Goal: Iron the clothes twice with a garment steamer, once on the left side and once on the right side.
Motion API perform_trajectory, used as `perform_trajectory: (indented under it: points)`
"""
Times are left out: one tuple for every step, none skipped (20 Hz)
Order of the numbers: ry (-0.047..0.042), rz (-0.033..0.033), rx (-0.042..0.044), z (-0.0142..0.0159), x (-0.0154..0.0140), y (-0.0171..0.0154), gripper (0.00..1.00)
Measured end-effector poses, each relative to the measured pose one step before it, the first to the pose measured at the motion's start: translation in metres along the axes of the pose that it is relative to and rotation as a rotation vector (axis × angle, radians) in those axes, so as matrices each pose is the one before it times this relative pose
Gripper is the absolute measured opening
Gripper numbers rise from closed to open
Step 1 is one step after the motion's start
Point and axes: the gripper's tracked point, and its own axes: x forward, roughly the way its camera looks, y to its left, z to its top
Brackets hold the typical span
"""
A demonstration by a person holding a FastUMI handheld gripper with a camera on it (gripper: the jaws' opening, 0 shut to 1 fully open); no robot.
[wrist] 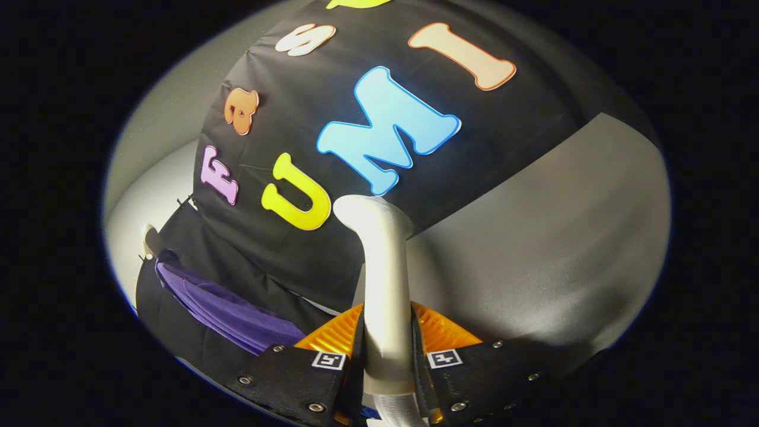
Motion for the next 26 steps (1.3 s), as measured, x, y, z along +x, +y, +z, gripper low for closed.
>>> perform_trajectory:
  points:
    - [-0.01347, 0.00214, -0.01424, -0.00545, -0.0087, 0.00794, 0.35]
    - [-0.01763, 0.00141, -0.01236, -0.00543, -0.00846, 0.00716, 0.35]
    - [-0.00378, 0.00196, -0.00968, -0.00843, -0.00892, 0.00603, 0.35]
    - [-0.01832, -0.00339, 0.00682, -0.00585, -0.00725, 0.00533, 0.35]
    - [-0.01449, -0.00458, -0.00705, -0.00655, -0.01072, 0.00563, 0.35]
    - [-0.00386, -0.00589, -0.02022, -0.00626, -0.00982, 0.00496, 0.35]
    - [-0.01597, -0.00885, -0.01813, -0.00797, -0.00881, 0.00621, 0.35]
    - [-0.01929, -0.00766, -0.01951, -0.00662, -0.00923, 0.0043, 0.35]
    - [-0.01309, -0.00576, -0.01765, -0.00632, -0.01085, 0.00575, 0.35]
    - [-0.01737, -0.00444, -0.01801, -0.00733, -0.00872, 0.00588, 0.35]
    - [-0.01852, -0.00546, -0.01494, -0.00802, -0.0082, 0.00727, 0.35]
    - [-0.00922, -0.00202, -0.01908, -0.00664, -0.00595, 0.0048, 0.36]
    - [-0.00568, -0.00831, -0.01388, -0.00821, -0.00976, 0.00576, 0.35]
    - [-0.01933, -0.00976, -0.00704, -0.0067, -0.00551, 0.00438, 0.35]
    - [-0.00799, -0.00787, -0.00865, -0.00647, -0.00803, 0.00424, 0.36]
    - [-0.00302, -0.00247, -0.0098, -0.00645, -0.00683, 0.0045, 0.36]
    - [-0.01198, -0.0023, -0.00142, -0.00745, -0.01206, 0.0033, 0.35]
    - [-0.03453, -0.00543, 0.00658, -0.0012, -0.00805, 0.00522, 0.36]
    - [-0.01293, -0.00004, -0.01187, -0.00476, -0.0103, 0.00646, 0.35]
    - [-0.0215, 0.00087, -0.00604, -0.00207, -0.00412, 0.01012, 0.35]
    - [-0.02873, 0.00064, -0.0138, -0.00388, -0.01036, 0.00827, 0.35]
    - [-0.01809, 0.00087, -0.02096, -0.00123, -0.00943, 0.0076, 0.35]
    - [-0.01781, 0.00373, -0.0246, -0.00222, -0.00856, 0.00789, 0.35]
    - [-0.02378, 0.0023, -0.01584, -0.00247, -0.00693, 0.00857, 0.35]
    - [-0.01599, 0.0035, -0.01569, -0.00218, -0.00825, 0.00864, 0.35]
    - [-0.01395, 0.00133, -0.01309, 0.00027, -0.0073, 0.00788, 0.35]
